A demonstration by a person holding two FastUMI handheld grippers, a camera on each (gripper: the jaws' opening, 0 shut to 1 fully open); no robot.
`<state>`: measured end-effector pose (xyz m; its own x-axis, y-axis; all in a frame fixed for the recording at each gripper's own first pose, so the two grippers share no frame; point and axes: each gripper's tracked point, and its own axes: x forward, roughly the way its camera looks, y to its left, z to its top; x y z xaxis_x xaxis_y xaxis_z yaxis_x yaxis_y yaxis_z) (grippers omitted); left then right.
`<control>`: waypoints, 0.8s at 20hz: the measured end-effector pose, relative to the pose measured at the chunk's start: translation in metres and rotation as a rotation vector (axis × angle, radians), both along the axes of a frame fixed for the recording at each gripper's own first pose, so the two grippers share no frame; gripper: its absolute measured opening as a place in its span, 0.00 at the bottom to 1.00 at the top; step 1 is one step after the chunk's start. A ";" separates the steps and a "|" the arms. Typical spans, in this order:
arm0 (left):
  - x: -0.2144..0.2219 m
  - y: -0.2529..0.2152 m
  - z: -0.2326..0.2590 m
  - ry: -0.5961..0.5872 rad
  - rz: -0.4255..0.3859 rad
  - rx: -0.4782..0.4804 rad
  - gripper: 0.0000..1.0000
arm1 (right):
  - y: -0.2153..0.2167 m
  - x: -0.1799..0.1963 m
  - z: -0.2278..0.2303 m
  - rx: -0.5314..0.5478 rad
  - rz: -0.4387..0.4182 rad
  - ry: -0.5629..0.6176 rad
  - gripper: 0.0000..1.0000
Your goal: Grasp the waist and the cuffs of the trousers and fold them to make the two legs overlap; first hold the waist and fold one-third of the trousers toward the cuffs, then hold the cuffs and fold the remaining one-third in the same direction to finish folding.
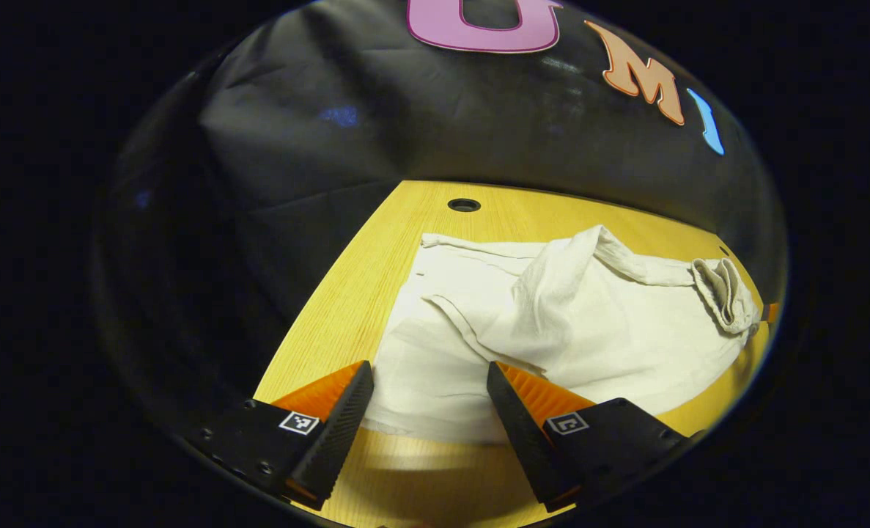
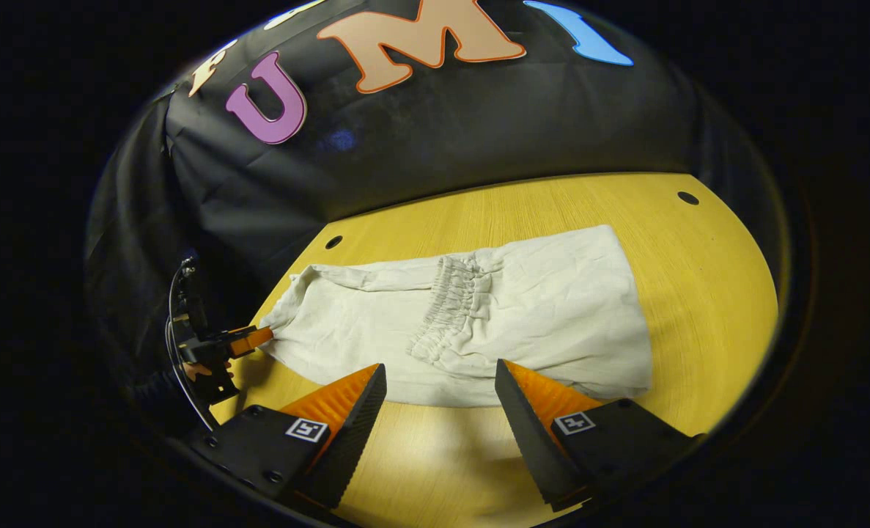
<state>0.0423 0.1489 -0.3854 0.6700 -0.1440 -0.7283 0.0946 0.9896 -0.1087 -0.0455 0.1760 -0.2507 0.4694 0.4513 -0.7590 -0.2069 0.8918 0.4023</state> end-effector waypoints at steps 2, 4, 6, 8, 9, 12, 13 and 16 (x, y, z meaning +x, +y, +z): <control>0.002 -0.001 0.000 -0.003 -0.013 -0.001 0.95 | -0.002 0.001 -0.001 0.000 -0.002 0.003 0.96; 0.002 0.001 0.001 0.005 -0.024 -0.004 0.90 | -0.003 0.002 -0.002 0.003 -0.001 0.008 0.96; 0.003 -0.023 0.005 -0.005 -0.040 -0.070 0.54 | -0.005 0.003 -0.002 0.007 -0.001 0.010 0.96; 0.009 -0.023 0.004 -0.018 0.022 -0.087 0.21 | -0.006 0.004 -0.001 0.012 -0.005 0.012 0.96; 0.009 -0.023 0.002 -0.015 0.035 -0.087 0.17 | -0.006 0.005 -0.001 0.015 -0.004 0.012 0.96; 0.008 -0.021 0.004 0.003 0.068 -0.083 0.00 | -0.014 0.006 0.001 0.012 0.005 -0.002 0.96; 0.008 -0.021 0.004 0.010 0.082 -0.076 0.00 | -0.019 0.006 0.002 0.010 0.008 -0.003 0.96; 0.012 -0.021 0.018 -0.005 0.132 -0.060 0.00 | -0.032 0.010 0.007 0.009 0.012 -0.017 0.96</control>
